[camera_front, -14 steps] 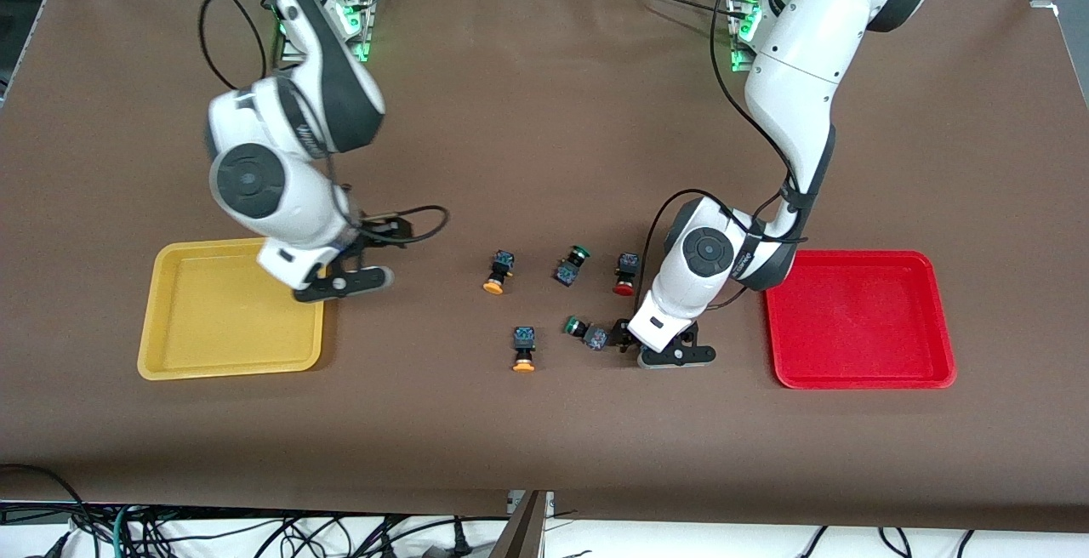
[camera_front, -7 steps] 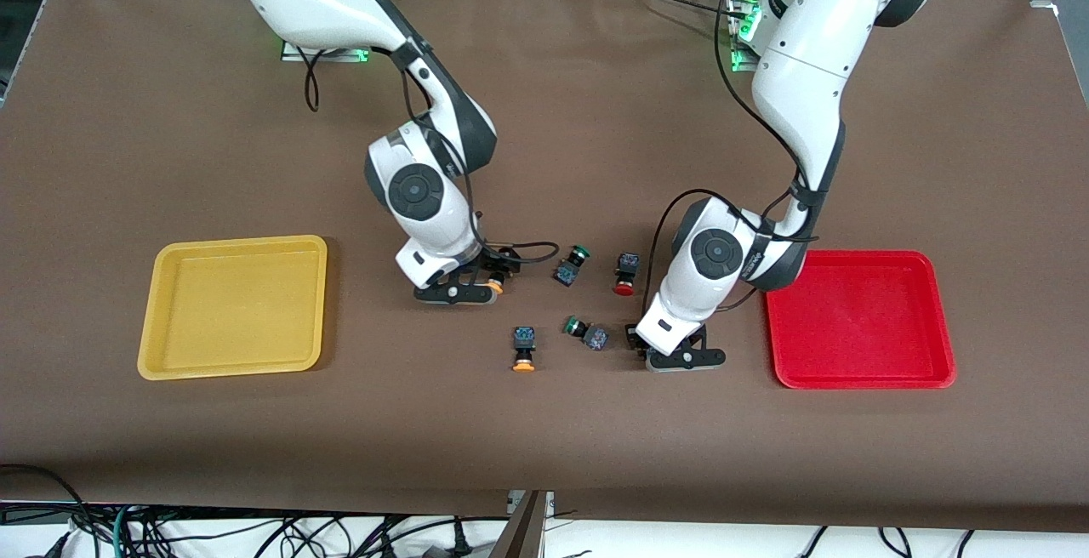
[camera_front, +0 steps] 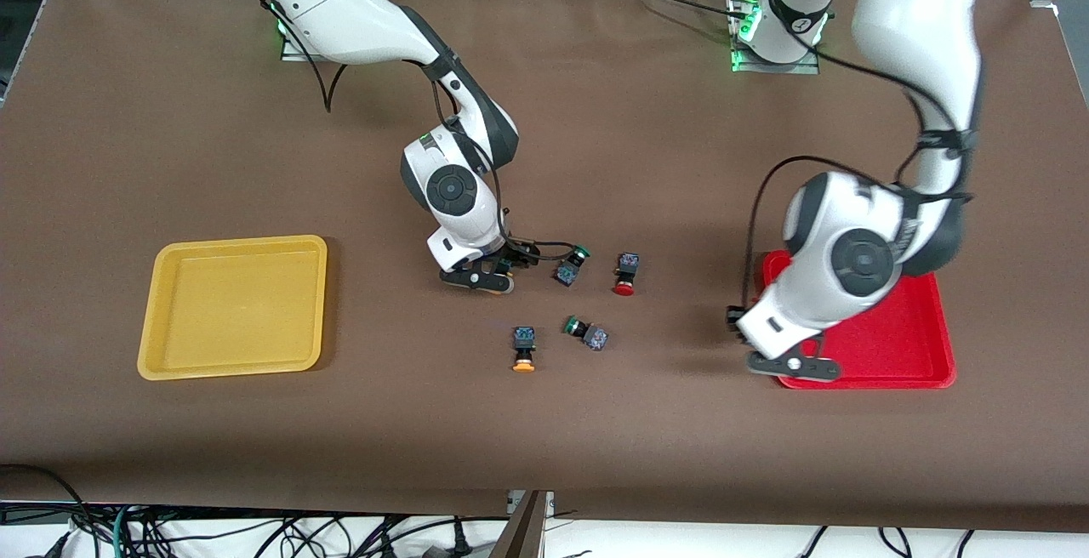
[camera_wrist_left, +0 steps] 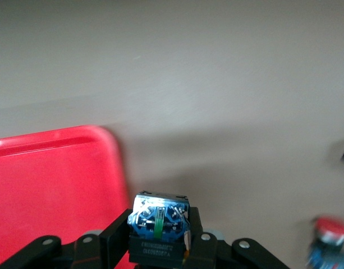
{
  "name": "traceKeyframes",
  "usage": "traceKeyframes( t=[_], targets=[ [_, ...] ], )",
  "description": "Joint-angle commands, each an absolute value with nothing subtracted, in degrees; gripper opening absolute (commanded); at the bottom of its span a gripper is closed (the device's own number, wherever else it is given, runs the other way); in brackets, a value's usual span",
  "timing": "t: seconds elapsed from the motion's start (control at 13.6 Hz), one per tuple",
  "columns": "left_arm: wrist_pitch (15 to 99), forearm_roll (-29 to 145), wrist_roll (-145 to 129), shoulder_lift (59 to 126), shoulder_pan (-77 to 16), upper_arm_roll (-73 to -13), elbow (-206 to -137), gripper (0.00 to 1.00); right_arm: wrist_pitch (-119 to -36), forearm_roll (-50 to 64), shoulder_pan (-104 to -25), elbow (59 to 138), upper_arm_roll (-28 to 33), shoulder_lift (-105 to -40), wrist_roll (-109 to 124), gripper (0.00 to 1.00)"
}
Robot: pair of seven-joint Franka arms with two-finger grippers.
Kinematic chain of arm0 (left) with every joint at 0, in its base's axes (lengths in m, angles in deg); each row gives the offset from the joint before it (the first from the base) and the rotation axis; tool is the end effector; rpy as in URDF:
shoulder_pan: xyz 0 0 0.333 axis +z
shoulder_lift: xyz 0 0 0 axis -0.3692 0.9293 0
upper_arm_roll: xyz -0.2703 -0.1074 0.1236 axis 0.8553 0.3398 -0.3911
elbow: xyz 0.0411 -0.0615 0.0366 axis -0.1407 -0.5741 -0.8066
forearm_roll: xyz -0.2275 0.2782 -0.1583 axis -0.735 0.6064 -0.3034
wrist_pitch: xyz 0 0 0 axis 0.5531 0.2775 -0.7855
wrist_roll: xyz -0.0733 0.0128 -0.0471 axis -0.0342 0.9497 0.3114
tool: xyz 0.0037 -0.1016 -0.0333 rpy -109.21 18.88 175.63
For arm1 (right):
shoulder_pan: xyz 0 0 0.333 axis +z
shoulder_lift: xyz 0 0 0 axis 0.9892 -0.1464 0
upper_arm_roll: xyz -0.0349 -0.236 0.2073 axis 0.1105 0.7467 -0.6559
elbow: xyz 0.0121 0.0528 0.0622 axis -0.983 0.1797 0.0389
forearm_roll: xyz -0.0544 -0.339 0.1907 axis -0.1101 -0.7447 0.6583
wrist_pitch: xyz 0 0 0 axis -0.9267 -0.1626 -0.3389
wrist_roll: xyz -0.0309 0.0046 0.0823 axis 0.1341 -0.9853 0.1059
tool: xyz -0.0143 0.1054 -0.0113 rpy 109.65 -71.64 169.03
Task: Place red and yellow buttons in trays
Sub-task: 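Carry the red button to the red tray while the right gripper grasps yellow button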
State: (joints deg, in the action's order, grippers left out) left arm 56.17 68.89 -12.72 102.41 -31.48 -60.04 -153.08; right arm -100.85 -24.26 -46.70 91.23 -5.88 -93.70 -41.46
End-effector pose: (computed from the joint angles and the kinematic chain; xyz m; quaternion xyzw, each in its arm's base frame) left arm 0.7063 -0.1319 0.3395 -0.9960 0.0883 0.0027 0.0121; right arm 0.5556 0.4254 0.1782 -0.9938 0.0969 0.0149 0.0531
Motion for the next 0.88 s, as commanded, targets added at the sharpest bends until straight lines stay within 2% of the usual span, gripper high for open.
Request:
traceKeyframes(
  t=[0.0,0.29,0.37,0.44,0.73,0.81],
  targets=[
    [53.47,70.16,-27.21,100.11,-24.16,-59.28,-155.45,0.17,-102.07,-23.3,-46.42,94.82,-5.68,-92.35,-42.08,0.71],
    [54.51,70.07,-40.61,102.91,-16.23,-59.1,-158.52,0.17,-100.94,-23.3,-46.6,95.71,-5.68,-91.21,-41.12,0.21],
    [54.95,70.07,-40.88,104.32,-15.44,-59.02,-158.61,0.17,-98.58,-23.3,-47.03,95.53,-5.5,-89.98,-40.68,0.09],
    [56.61,70.07,-40.88,105.37,-15.25,-58.84,-159.48,0.17,-94.9,-23.3,-47.91,94.92,-5.15,-88.49,-39.54,0.01],
    [72.41,69.99,-40.88,106.53,-15.25,-58.66,-169.58,0.21,-82.76,-23.3,-56.51,94.48,-4.89,-82.6,-23.58,0.0],
    [72.62,69.98,-40.8,106.44,-15.43,-58.58,-169.77,0.29,-80.65,-23.39,-58.1,94.48,-4.63,-81.37,-19.71,0.0]
  ],
)
